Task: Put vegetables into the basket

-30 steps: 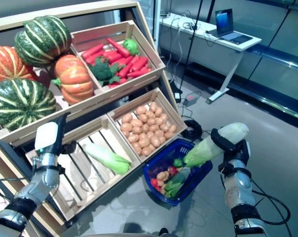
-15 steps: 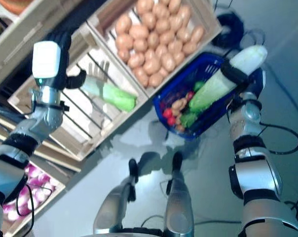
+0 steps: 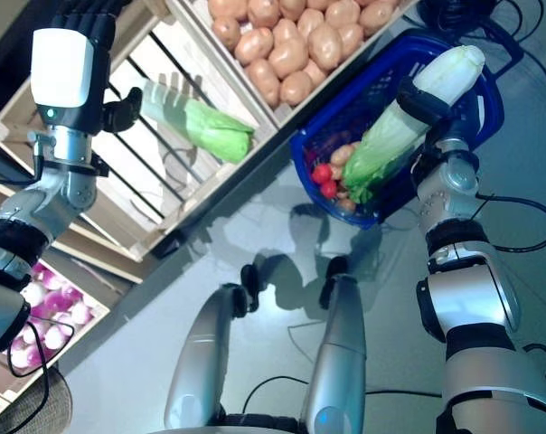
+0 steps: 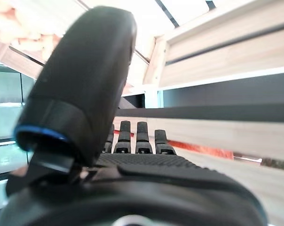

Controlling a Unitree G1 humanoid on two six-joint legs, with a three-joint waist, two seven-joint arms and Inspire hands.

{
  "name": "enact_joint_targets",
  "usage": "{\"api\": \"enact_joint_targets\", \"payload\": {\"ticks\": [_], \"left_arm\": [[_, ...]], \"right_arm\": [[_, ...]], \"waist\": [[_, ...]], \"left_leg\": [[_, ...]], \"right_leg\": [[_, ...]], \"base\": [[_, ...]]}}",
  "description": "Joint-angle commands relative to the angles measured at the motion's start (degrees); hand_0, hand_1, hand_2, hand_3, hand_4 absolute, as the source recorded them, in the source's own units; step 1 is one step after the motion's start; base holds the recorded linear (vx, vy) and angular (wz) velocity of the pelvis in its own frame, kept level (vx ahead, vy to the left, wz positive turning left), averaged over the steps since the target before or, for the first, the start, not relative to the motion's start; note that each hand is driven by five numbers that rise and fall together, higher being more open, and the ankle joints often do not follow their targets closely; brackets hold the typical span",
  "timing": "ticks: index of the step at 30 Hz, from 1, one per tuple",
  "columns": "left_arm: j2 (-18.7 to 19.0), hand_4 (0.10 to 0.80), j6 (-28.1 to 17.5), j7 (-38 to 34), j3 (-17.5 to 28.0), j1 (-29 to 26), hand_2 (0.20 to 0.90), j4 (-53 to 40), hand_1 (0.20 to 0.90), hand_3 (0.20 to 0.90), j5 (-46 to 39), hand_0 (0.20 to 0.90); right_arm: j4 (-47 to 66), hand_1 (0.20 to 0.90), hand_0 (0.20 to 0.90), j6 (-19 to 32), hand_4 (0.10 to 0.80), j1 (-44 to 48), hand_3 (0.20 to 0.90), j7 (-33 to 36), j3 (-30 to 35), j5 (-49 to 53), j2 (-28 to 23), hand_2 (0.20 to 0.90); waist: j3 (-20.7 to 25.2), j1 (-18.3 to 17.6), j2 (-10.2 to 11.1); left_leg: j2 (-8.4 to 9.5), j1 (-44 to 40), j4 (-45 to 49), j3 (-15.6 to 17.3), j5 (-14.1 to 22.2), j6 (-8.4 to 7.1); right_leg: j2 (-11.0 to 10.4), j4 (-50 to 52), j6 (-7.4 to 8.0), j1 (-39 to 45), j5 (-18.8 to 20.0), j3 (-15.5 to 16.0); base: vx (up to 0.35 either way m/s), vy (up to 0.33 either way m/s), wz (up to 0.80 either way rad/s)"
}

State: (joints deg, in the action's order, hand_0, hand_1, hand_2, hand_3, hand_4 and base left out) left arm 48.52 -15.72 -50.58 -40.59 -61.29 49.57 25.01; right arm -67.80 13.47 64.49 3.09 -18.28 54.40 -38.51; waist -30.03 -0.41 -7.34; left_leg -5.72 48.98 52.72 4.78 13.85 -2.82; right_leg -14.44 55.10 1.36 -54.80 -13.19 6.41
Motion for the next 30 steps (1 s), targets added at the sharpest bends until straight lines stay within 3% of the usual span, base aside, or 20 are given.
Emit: {"api": "enact_joint_targets", "payload": {"ticks": [1,2,3,11,15,18,22,30], "left_arm": [[4.6,0.8,0.5,-5.0,4.1,-7.8,0.9,-1.4,0.9,0.9,-1.1,0.9],[4.6,0.8,0.5,-5.0,4.1,-7.8,0.9,-1.4,0.9,0.9,-1.1,0.9],[5.0,0.8,1.2,-4.4,2.6,-9.2,0.9,-1.1,0.9,0.9,0.4,0.9],[6.2,0.8,8.2,-1.1,-3.3,-13.8,0.9,2.6,0.9,0.9,1.4,0.9],[7.6,0.8,12.3,3.0,-7.5,-16.0,0.9,3.7,0.9,0.9,2.4,0.9],[7.9,0.8,15.4,4.5,-9.4,-17.1,0.9,5.3,0.9,0.9,-1.6,0.9],[7.5,0.8,17.0,5.6,-8.9,-17.6,0.9,7.2,0.9,0.9,-6.0,0.9],[7.5,0.8,17.0,10.0,-12.5,-19.9,0.9,8.8,0.9,0.9,0.0,0.9]], "right_arm": [[2.2,0.3,0.3,2.8,0.4,7.3,0.3,0.5,-0.7,0.0,-3.8,0.3],[2.2,0.3,0.3,2.8,0.4,7.3,0.3,0.5,-0.7,0.0,-3.8,0.3],[1.1,0.9,0.9,2.2,0.8,8.3,0.9,2.0,-1.0,-0.1,-4.1,0.9],[-2.0,0.9,0.9,-2.5,0.8,11.9,0.9,5.1,-3.7,-0.6,-4.6,0.9],[-2.2,0.9,0.9,-2.5,0.8,12.4,0.9,4.7,-5.1,0.2,-5.2,0.9],[-2.4,0.9,0.9,-2.5,0.8,12.6,0.9,3.7,-5.7,0.6,-5.7,0.9],[-1.9,0.9,0.9,-2.0,0.8,11.7,0.9,3.3,-5.7,0.5,-5.9,0.9],[-1.3,0.9,0.9,-1.7,0.8,8.9,0.9,3.0,-4.8,4.5,-7.2,0.9]], "waist": [[0.2,0.2,-0.4],[0.2,0.2,-0.4],[0.2,0.3,-0.4],[0.2,0.6,-0.3],[0.2,0.6,-0.2],[0.2,0.4,-0.1],[0.2,0.2,0.2],[0.2,-0.1,1.4]], "left_leg": [[-1.78,-2.6,-4.6,0.1,-0.7,-0.95],[-1.78,-2.6,-4.6,0.1,-0.7,-0.95],[-1.91,-0.9,-3.2,-0.3,-0.2,-0.68],[-2.19,3.2,-0.2,-0.9,0.1,-0.64],[-2.37,4.0,0.2,-1.0,0.0,-0.78],[-2.67,4.6,0.8,-1.0,0.2,-0.91],[-2.81,4.9,1.1,-0.9,0.4,-0.9],[-2.96,5.9,0.8,-1.2,0.6,-1.09]], "right_leg": [[-0.2,0.9,-0.3,5.1,-3.1,-1.3],[-0.2,0.9,-0.3,5.1,-3.1,-1.3],[-0.1,2.1,-0.36,3.5,-3.3,-1.5],[0.1,4.3,-0.45,-0.1,-3.4,-1.6],[0.2,4.3,-0.33,-0.9,-3.1,-1.8],[0.1,4.5,-0.17,-1.5,-2.9,-1.9],[0.2,4.3,-0.05,-1.7,-2.7,-2.1],[0.5,2.4,0.67,-2.4,-1.3,-2.2]], "base": [[-0.004,0.024,-0.04],[0.0,0.0,0.0],[0.0,0.0,0.0],[0.013,0.03,0.01],[0.029,0.054,0.02],[0.038,0.062,-0.03],[0.045,0.056,-0.03],[0.015,0.015,0.0]]}}
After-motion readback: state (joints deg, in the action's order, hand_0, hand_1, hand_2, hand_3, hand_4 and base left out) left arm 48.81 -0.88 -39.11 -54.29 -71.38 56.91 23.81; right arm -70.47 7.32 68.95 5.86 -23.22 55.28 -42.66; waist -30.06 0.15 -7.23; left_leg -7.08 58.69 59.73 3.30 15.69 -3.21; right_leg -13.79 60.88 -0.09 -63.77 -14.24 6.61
